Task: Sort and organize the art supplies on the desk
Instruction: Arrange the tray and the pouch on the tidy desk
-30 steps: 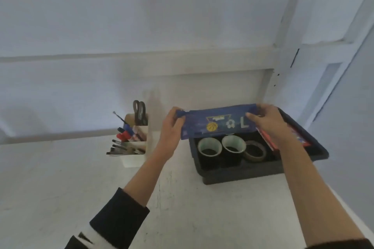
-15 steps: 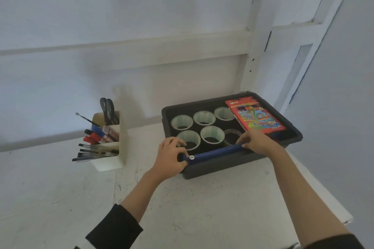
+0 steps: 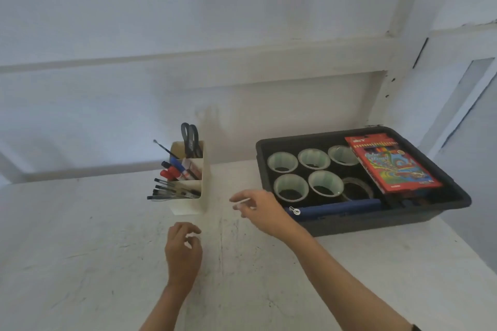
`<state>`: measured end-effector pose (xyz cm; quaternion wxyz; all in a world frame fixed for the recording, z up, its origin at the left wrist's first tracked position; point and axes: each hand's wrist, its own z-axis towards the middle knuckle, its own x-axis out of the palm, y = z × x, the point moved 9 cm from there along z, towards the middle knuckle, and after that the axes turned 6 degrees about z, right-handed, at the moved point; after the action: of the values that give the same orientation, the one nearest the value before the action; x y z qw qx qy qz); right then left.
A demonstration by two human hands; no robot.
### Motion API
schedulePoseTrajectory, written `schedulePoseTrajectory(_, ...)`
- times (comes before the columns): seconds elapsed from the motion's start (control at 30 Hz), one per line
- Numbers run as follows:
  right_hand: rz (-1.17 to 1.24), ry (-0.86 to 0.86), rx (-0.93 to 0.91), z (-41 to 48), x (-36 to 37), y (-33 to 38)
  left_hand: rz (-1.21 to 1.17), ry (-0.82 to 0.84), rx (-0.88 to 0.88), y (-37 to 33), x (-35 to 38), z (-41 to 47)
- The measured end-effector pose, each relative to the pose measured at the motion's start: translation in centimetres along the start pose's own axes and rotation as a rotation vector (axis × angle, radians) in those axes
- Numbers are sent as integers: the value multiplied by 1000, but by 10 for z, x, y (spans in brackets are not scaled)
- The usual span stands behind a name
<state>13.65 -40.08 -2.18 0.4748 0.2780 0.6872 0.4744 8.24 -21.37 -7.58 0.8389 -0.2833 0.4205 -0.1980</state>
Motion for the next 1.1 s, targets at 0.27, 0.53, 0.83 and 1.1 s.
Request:
schedulePoseTrajectory(0.27, -81, 155, 148, 39, 99, -29, -177, 81, -586, 96, -30, 44)
schedulePoseTrajectory(0.53, 151, 153, 156, 58, 118, -37, -422, 480, -543, 58, 14, 56)
schedulePoseTrajectory(0.83, 252, -11, 176, 48, 70, -68, -320, 446, -425, 19, 50, 44)
schedulePoseTrajectory(1.1, 320, -84, 200, 30, 37, -95, -235, 471, -345, -12, 76, 34)
